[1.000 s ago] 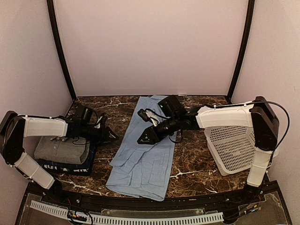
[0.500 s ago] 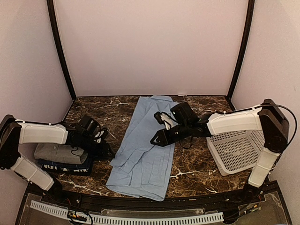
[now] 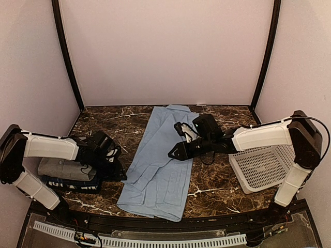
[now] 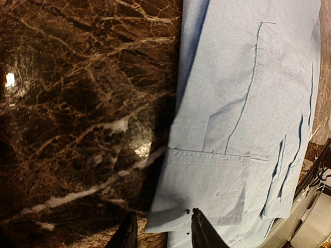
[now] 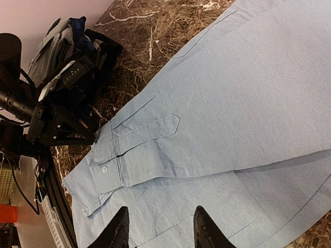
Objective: Fold and stack the long sleeve shirts
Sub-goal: Smooth out the rectangle-folded shirt at the center of the board.
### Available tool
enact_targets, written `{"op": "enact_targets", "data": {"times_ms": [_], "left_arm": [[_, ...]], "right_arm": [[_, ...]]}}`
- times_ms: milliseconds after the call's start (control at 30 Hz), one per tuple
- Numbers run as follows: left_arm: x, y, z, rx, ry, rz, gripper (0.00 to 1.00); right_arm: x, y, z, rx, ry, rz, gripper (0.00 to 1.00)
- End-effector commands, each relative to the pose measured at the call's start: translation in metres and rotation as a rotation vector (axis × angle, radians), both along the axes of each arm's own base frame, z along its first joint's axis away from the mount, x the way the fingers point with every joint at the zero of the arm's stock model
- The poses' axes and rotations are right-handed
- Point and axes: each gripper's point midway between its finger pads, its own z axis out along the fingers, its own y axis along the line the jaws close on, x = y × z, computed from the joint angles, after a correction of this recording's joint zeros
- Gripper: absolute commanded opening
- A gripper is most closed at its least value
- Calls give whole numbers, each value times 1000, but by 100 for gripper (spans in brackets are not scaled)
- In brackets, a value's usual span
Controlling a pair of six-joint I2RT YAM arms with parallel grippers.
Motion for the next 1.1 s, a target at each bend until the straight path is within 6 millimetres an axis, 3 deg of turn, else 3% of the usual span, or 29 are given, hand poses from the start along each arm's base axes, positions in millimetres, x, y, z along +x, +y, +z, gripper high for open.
{"op": "enact_targets", "data": {"times_ms": [0, 167, 367, 500, 733, 967, 1067], "left_arm": [[-3, 4, -5, 60, 16, -9, 34], [-6, -1, -5, 56, 27, -15, 30], [-5, -17, 13, 13, 20, -43, 9], [-6, -28, 28, -9, 15, -81, 0], [-17, -48, 51, -95, 61, -119, 0], [-22, -76, 93, -306, 103, -107, 0], [-28, -77, 92, -343, 146, -81, 0]], "right_arm": [[5, -3, 18, 55, -43, -23, 39], [1, -5, 18, 63, -44, -22, 38], [-1, -11, 17, 59, -47, -33, 38], [-2, -13, 17, 57, -49, -39, 37], [-1, -18, 13, 32, -47, -62, 37], [12, -29, 5, -48, -47, -131, 36], [19, -32, 2, -59, -44, -149, 36]]}}
